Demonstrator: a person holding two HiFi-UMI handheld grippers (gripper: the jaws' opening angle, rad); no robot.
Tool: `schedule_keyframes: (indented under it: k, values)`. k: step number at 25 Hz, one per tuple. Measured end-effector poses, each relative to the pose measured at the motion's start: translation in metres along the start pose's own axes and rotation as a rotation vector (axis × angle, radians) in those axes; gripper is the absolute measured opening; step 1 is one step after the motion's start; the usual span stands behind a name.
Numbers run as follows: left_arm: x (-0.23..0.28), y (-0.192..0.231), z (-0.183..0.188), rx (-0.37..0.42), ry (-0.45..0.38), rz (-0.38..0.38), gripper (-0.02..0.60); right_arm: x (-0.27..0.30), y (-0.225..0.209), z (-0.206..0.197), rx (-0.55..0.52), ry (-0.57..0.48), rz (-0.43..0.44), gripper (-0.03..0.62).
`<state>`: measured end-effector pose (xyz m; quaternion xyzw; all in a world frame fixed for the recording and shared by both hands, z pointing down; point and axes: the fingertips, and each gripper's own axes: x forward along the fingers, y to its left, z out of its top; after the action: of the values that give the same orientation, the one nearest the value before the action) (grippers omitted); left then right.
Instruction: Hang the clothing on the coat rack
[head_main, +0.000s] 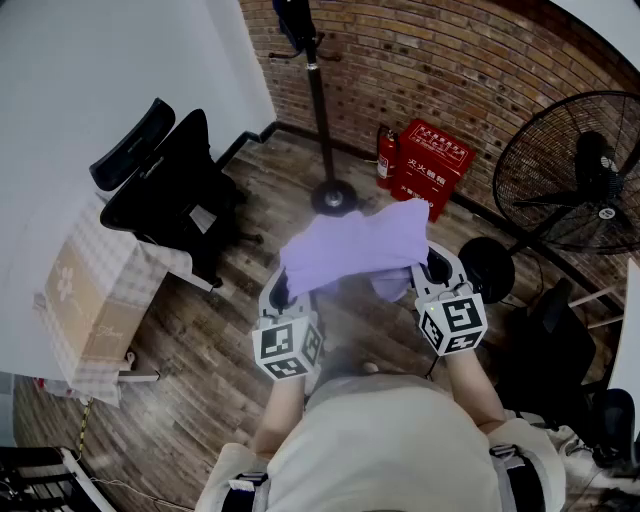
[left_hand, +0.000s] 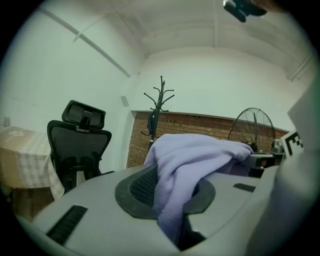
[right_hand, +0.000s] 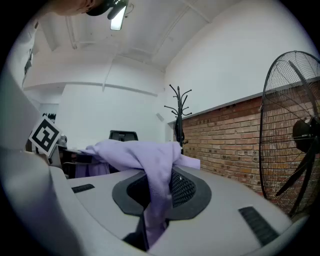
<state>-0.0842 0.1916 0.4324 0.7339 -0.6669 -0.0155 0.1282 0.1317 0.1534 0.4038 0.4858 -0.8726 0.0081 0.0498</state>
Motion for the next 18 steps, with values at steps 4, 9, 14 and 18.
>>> schedule_keyframes:
  k: [4, 9, 14, 18]
  values:
    - [-0.016, -0.009, 0.006, -0.012, -0.033, -0.001, 0.057, -0.017, 0.003, 0.008, -0.018, -0.021, 0.010, 0.046]
    - [-0.024, -0.015, 0.010, -0.006, -0.045, -0.006, 0.057, -0.026, 0.003, 0.015, -0.022, -0.040, 0.004, 0.046]
    - [-0.026, -0.016, 0.009, -0.008, -0.046, -0.003, 0.057, -0.027, 0.004, 0.016, -0.027, -0.041, 0.011, 0.046]
    - [-0.027, -0.014, 0.007, -0.016, -0.039, -0.001, 0.057, -0.027, 0.005, 0.015, -0.026, -0.034, 0.018, 0.046]
